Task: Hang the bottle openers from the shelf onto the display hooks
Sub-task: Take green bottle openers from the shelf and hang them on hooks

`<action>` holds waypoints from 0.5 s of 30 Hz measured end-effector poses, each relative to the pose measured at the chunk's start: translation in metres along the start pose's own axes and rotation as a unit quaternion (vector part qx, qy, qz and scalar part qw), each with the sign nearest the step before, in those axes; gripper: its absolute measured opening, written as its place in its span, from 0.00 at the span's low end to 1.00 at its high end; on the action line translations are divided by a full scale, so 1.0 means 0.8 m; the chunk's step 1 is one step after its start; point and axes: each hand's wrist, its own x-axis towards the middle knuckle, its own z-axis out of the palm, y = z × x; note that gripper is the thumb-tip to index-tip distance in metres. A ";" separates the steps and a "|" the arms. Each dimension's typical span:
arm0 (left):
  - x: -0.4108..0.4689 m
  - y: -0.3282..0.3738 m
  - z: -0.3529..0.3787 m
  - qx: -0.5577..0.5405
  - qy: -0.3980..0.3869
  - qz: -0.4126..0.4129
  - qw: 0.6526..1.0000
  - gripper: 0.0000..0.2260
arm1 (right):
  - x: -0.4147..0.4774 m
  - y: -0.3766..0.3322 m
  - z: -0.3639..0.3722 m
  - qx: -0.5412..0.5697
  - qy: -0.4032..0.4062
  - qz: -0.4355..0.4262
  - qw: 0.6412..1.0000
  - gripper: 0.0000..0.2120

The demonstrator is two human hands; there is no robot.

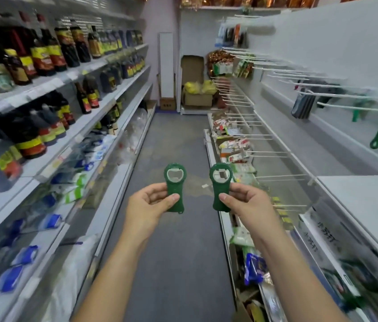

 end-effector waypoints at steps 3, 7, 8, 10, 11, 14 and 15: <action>0.084 0.001 -0.001 -0.001 -0.004 -0.004 1.000 0.14 | 0.072 -0.002 0.024 0.006 0.011 0.003 1.000 0.11; 0.192 0.003 0.011 0.006 -0.018 0.005 1.000 0.13 | 0.166 -0.002 0.042 0.020 0.031 0.011 0.999 0.13; 0.217 0.002 0.016 0.008 -0.023 0.007 1.000 0.13 | 0.189 -0.002 0.044 0.022 0.034 0.012 0.999 0.13; 0.265 -0.004 0.028 0.009 -0.032 0.007 0.999 0.13 | 0.234 0.003 0.045 0.024 0.043 0.010 0.999 0.12; 0.290 -0.008 0.035 0.008 -0.037 0.006 0.999 0.13 | 0.256 0.005 0.045 0.025 0.049 0.009 0.998 0.12; 0.362 -0.022 0.059 0.011 -0.046 0.002 0.999 0.13 | 0.327 0.017 0.043 0.029 0.067 0.007 0.997 0.11; 0.387 -0.026 0.067 0.012 -0.049 0.000 0.999 0.13 | 0.351 0.020 0.043 0.031 0.070 0.006 0.997 0.11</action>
